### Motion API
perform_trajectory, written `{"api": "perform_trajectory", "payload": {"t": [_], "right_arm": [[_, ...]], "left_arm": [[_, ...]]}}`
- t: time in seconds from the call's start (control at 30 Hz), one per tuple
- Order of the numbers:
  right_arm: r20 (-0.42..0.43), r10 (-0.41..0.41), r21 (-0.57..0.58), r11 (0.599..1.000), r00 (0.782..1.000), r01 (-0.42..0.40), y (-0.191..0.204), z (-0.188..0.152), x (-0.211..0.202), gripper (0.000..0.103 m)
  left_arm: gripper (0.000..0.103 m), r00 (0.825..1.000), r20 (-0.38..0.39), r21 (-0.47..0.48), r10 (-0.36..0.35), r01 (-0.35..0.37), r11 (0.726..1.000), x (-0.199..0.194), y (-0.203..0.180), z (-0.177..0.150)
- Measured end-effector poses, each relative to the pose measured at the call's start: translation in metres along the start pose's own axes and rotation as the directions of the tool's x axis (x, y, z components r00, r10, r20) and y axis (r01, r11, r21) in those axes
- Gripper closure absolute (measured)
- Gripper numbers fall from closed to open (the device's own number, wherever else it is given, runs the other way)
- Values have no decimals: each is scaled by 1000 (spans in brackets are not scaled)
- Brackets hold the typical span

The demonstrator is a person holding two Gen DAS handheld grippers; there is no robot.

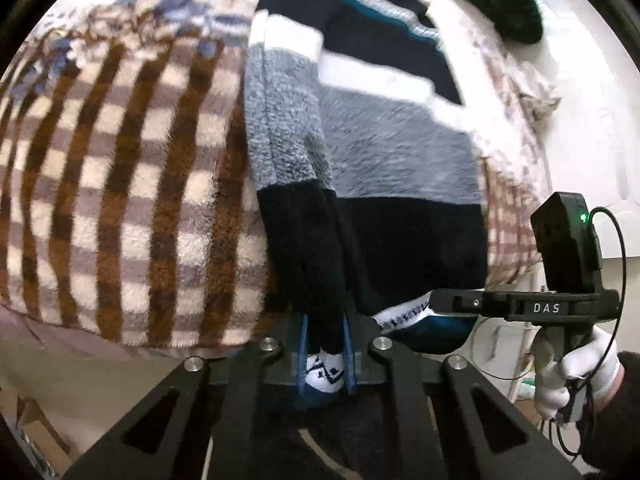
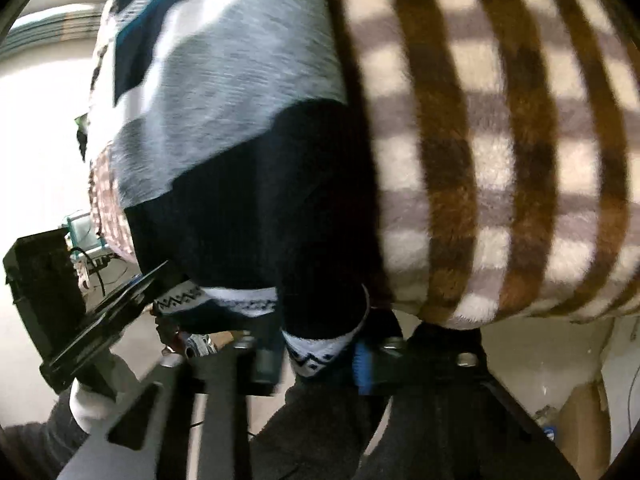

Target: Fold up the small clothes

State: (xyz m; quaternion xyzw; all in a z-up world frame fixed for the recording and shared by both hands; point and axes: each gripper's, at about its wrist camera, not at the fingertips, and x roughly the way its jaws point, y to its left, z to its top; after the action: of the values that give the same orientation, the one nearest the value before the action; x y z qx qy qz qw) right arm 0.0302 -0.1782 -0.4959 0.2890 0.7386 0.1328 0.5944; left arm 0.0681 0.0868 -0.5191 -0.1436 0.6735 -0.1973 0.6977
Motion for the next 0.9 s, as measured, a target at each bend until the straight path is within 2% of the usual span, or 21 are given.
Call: {"api": "perform_trajectory", "payload": {"t": [0.17,0.27,0.43,0.53,0.6,0.67,0.73,0.77,0.83,0.9], "right_arm": [[44,32,-35,999,999,-31,21,-11,-36,85],[81,62,-47,997,995,-58,30,-21,-68,87],[186,129,-82,990,974,-116,58,-15,-135,87],[255,156,-109,985,954,-132,81,2,-171,88],[318,170,-144,981,933,-129,98,21,-201,88],[362,174,-169,978,916,-119,115,49,-220,88],[421,168,-175,979,891,-102,128,86,-239,88],[442,168,-166,981,881,-104,132,105,-244,88],[484,152,-146,985,862,-92,143,138,-250,88],[524,131,-107,990,841,-88,146,188,-257,88]], "left_arm": [[92,998,58,8,3,-4,1000,-37,-8,-1],[92,994,107,-9,-24,25,1000,-63,-9,1],[92,971,222,-39,-91,102,994,-111,-26,25],[93,944,301,-35,-131,148,988,-140,-39,54],[93,921,357,-23,-154,173,985,-158,-47,79],[93,890,414,-10,-192,215,977,-172,-52,117],[93,871,447,-2,-203,228,974,-177,-51,149],[93,860,468,-1,-206,234,972,-177,-50,176],[93,848,485,-8,-215,250,968,-172,-46,211],[93,842,493,-47,-221,279,959,-159,-32,262]]}}
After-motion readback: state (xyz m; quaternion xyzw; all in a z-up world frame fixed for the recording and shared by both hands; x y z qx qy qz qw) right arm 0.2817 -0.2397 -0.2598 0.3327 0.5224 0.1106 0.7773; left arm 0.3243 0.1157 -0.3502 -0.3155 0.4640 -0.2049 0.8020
